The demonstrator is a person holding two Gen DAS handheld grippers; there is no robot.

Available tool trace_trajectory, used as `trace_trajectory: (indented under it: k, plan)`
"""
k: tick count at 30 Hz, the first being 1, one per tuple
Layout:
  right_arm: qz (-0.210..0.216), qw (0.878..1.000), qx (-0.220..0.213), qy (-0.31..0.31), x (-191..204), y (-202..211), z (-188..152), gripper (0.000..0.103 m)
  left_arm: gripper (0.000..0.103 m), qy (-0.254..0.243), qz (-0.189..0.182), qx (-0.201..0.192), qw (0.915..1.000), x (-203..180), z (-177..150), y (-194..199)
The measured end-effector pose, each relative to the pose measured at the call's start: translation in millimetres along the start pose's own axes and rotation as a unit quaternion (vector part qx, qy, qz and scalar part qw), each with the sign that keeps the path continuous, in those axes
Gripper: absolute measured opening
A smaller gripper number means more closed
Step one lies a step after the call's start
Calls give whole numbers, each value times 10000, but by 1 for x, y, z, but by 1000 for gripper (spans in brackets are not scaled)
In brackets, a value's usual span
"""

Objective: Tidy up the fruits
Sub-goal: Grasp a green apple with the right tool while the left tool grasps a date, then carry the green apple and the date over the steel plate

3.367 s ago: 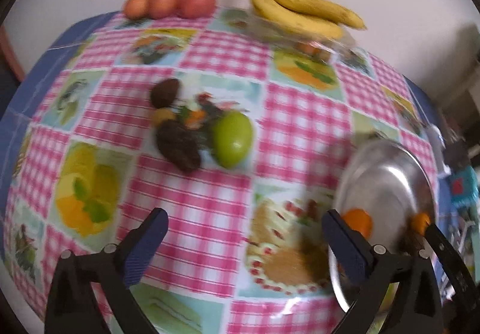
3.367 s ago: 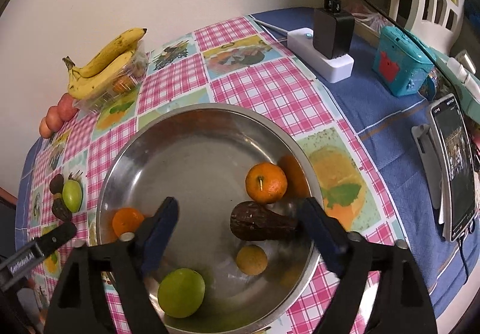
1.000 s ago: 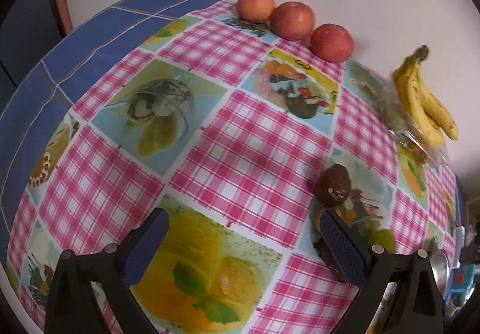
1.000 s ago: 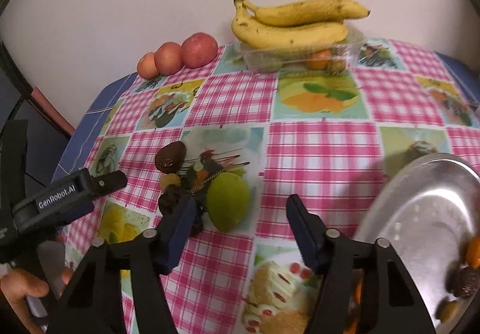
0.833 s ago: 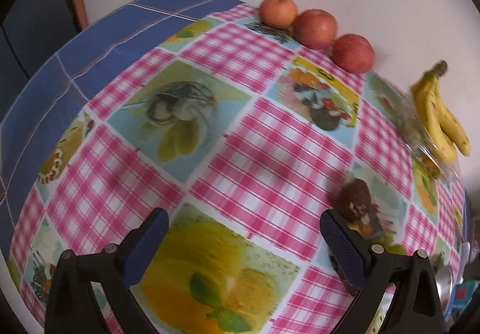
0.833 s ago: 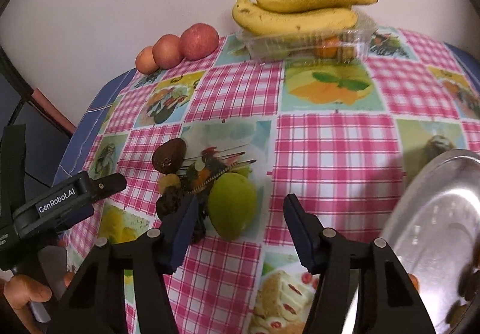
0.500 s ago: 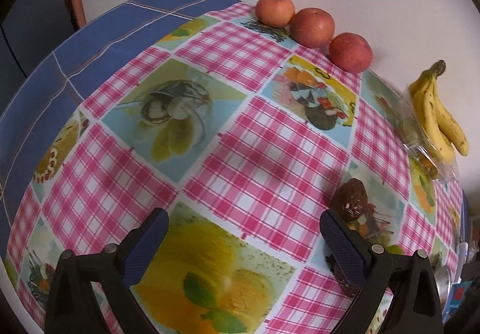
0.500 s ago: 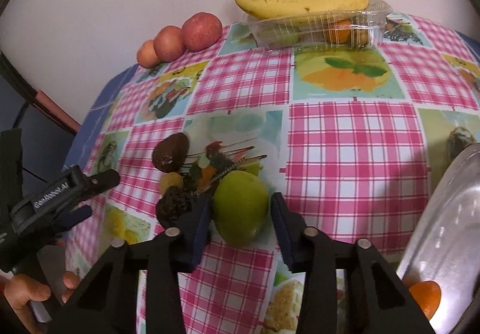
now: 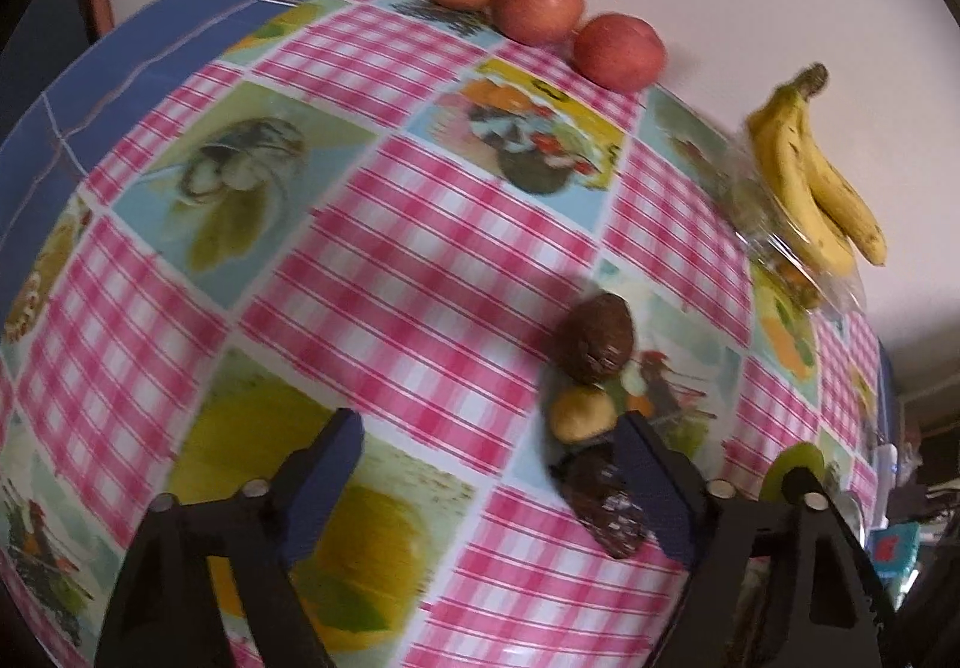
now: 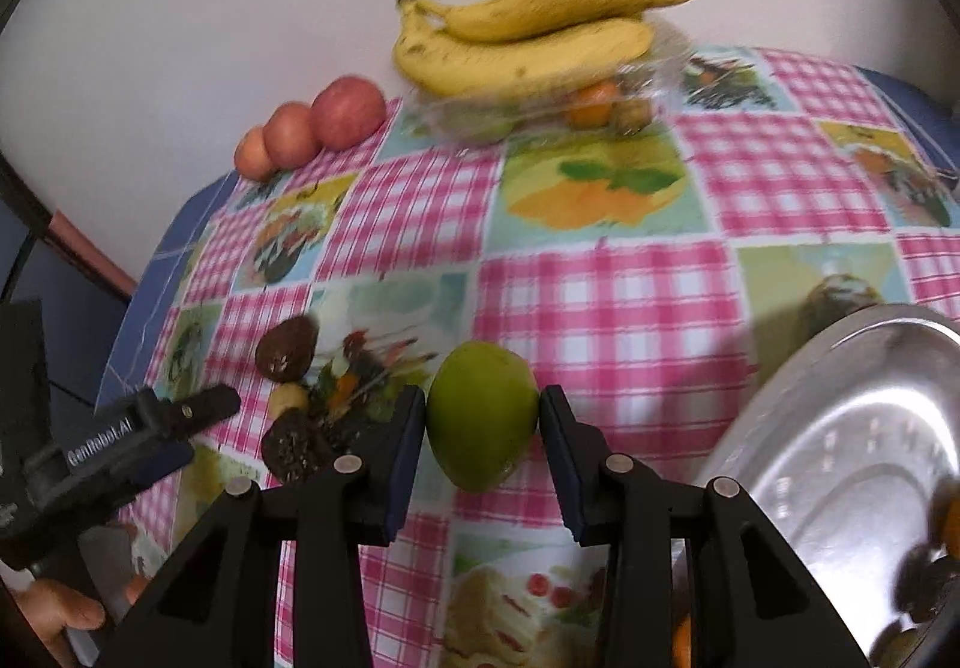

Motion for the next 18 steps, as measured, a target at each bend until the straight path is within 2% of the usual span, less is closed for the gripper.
trace_trajectory:
  k: [2,3,7,9,11,14,18]
  plan:
    - [-24,10000,-51,-28,-5,5,3,41,83,-44,-90,50,9999,-6,-3,-1]
    - [-29,9999,-79,-63,-8,8,5,41,78,-77,-176,95,9998,-12,-6,-2]
    - [-30,9998,-122,-164,-17,14,8,41,71,-178,-313,202,9991,-25,-15,-4]
    - [-30,9998,-120,-178,-19,15,8,41,61,-244,-324,260,9988,-30,-19,-4]
    - [-26,9997,-122,-191,-21,16,7,41,56,-275,-356,313,9985,-34,-23,-6]
    - [-37,9997,-142,-202,-24,18,8,41,38,-305,-402,352,9981,-38,-27,-8]
    - [-34,9996,-182,-233,-26,23,10,41,37,-369,-444,337,9978,-44,-29,-6]
Point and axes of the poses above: each gripper's, at about its wrist camera, not at the fingertips, and y roughly against the way its jaws point, x to its left, z to its top, the point moved 7 cm from there along -y, roughly the way its jaws point, and after that the axes turned 3 degrees about -x, right-handed, at the moved point
